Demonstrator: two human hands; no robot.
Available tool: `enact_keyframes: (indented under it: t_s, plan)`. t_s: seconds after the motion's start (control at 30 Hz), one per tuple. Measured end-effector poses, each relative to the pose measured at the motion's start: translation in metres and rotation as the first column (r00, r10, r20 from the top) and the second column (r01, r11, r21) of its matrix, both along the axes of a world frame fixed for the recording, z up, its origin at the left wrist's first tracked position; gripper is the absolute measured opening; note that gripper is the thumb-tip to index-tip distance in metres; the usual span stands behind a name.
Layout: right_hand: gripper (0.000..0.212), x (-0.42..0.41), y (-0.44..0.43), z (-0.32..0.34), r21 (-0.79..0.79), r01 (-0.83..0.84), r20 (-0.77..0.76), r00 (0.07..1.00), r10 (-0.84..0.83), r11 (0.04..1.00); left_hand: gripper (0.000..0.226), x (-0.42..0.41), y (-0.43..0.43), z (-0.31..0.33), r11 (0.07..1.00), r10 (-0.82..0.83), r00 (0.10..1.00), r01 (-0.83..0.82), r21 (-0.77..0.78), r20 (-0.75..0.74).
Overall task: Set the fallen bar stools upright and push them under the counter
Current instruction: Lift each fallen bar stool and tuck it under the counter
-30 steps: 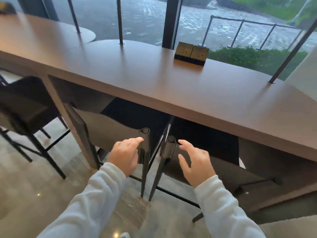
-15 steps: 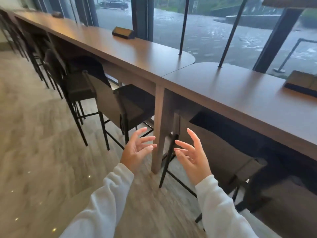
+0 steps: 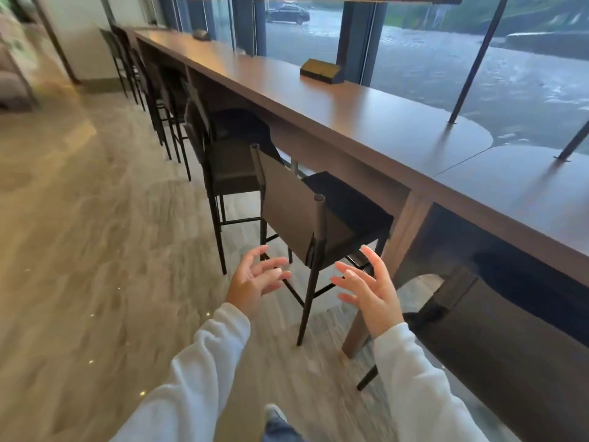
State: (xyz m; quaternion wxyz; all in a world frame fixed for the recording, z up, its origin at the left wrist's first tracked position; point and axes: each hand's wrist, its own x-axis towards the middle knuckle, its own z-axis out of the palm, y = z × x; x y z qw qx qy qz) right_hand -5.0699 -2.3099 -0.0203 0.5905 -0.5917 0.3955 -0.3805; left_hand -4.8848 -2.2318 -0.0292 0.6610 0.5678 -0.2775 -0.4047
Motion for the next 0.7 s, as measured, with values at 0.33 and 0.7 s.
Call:
enact_keyframes:
  t_s: [0.33,0.7]
  plan:
    - [0.049,0.143,-0.122,-0.021,0.352,0.032,0.132,0.988,-0.084,0.936,0.036,0.141,-0.134,-0.001,0.995,-0.008,1.000,0.007,0.097,0.012]
    - [0.043,0.254,-0.206,-0.022,0.801,0.176,0.140,0.875,-0.464,0.572,0.053,0.246,-0.268,-0.007,0.958,-0.102,0.981,0.142,0.249,-0.165]
